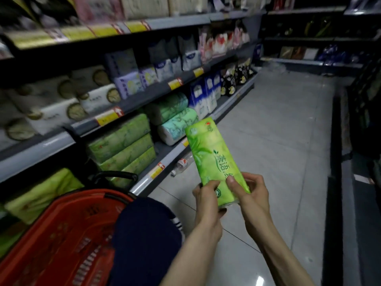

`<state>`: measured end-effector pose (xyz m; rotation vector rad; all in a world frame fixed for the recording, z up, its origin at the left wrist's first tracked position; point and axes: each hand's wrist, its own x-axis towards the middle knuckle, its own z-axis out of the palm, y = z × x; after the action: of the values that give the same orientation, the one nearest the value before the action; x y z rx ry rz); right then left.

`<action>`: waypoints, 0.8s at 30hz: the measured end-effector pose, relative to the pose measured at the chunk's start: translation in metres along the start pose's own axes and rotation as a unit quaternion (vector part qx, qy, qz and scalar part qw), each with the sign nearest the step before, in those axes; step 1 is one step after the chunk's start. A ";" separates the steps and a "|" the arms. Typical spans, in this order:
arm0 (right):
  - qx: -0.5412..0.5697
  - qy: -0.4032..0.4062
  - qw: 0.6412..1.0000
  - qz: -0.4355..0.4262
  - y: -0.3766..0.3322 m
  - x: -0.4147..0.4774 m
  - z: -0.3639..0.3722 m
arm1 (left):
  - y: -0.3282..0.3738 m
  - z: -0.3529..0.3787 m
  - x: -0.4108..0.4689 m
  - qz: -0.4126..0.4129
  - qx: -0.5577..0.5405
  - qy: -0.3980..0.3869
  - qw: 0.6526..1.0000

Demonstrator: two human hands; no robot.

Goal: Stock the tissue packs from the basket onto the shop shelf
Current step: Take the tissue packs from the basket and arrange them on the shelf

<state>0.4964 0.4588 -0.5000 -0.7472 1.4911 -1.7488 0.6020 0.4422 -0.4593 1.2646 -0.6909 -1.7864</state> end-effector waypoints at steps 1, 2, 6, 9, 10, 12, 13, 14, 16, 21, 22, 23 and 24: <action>0.013 -0.018 1.000 -0.011 -0.012 -0.008 0.015 | 0.013 -0.013 -0.005 0.026 -0.002 -0.007 1.000; 0.025 -0.041 0.999 -0.018 -0.023 -0.016 0.031 | 0.029 -0.028 -0.011 0.048 0.004 -0.009 0.999; 0.077 -0.144 0.986 -0.027 -0.057 -0.055 0.099 | 0.083 -0.094 -0.041 0.125 0.011 0.014 0.992; 0.103 -0.231 0.967 -0.019 -0.068 -0.087 0.145 | 0.112 -0.148 -0.076 0.187 -0.005 0.050 0.981; 0.096 -0.273 0.957 -0.017 -0.069 -0.099 0.159 | 0.119 -0.168 -0.092 0.204 -0.012 0.063 0.977; 0.067 -0.380 0.923 0.002 -0.067 -0.124 0.184 | 0.126 -0.210 -0.127 0.229 -0.004 0.106 0.968; 0.046 -0.439 0.897 0.021 -0.064 -0.141 0.200 | 0.128 -0.237 -0.147 0.240 0.007 0.132 0.962; 0.029 -0.482 0.875 0.042 -0.060 -0.153 0.208 | 0.127 -0.255 -0.160 0.244 0.028 0.148 0.958; -0.001 -0.553 0.830 0.074 -0.049 -0.185 0.232 | 0.117 -0.295 -0.192 0.249 0.046 0.192 0.948; -0.054 -0.648 0.751 0.114 -0.004 -0.282 0.286 | 0.065 -0.384 -0.263 0.239 0.019 0.292 0.926; -0.065 -0.664 0.735 0.120 0.005 -0.300 0.297 | 0.056 -0.403 -0.272 0.233 0.007 0.309 0.922; -0.078 -0.679 0.719 0.125 0.012 -0.317 0.306 | 0.047 -0.420 -0.280 0.226 -0.004 0.328 0.917; -0.089 -0.692 0.705 0.128 0.020 -0.332 0.316 | 0.039 -0.437 -0.287 0.220 -0.019 0.345 0.912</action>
<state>0.9453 0.5452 -0.4614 -1.3972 0.5734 -0.3988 1.0698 0.6789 -0.4385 1.4524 -0.4702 -0.8887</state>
